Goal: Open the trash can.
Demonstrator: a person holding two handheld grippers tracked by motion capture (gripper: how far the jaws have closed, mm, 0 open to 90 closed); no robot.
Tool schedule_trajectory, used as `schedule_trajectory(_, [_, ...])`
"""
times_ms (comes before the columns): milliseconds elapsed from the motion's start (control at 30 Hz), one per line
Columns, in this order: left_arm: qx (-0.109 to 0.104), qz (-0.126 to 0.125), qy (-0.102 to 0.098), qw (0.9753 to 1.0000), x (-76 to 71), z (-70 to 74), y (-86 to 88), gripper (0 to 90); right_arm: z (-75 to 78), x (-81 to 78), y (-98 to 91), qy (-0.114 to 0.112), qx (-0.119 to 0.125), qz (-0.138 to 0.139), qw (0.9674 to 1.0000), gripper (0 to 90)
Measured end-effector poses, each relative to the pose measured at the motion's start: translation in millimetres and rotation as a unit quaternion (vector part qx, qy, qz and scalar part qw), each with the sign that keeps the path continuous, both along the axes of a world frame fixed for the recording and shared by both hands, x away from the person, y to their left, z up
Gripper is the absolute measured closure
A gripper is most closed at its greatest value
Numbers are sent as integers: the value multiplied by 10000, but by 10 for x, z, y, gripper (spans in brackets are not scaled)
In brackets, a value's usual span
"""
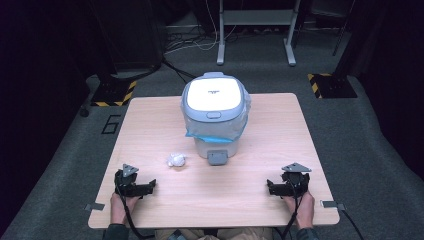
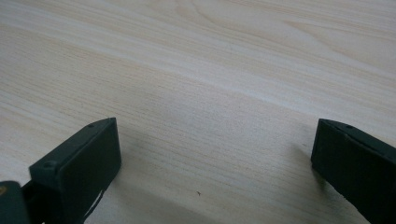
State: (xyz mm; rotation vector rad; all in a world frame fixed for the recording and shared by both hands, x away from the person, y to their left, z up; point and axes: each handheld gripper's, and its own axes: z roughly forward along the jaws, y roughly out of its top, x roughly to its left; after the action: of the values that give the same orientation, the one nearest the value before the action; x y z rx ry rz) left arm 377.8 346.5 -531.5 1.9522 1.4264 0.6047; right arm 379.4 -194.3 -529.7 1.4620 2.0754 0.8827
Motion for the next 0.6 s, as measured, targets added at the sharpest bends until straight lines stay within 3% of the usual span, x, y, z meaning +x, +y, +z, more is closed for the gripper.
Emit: schedule_trajectory(600, [3,2,-9,10000,2,0,1,33,3,-10,-3,-32,-46,29,10000,19])
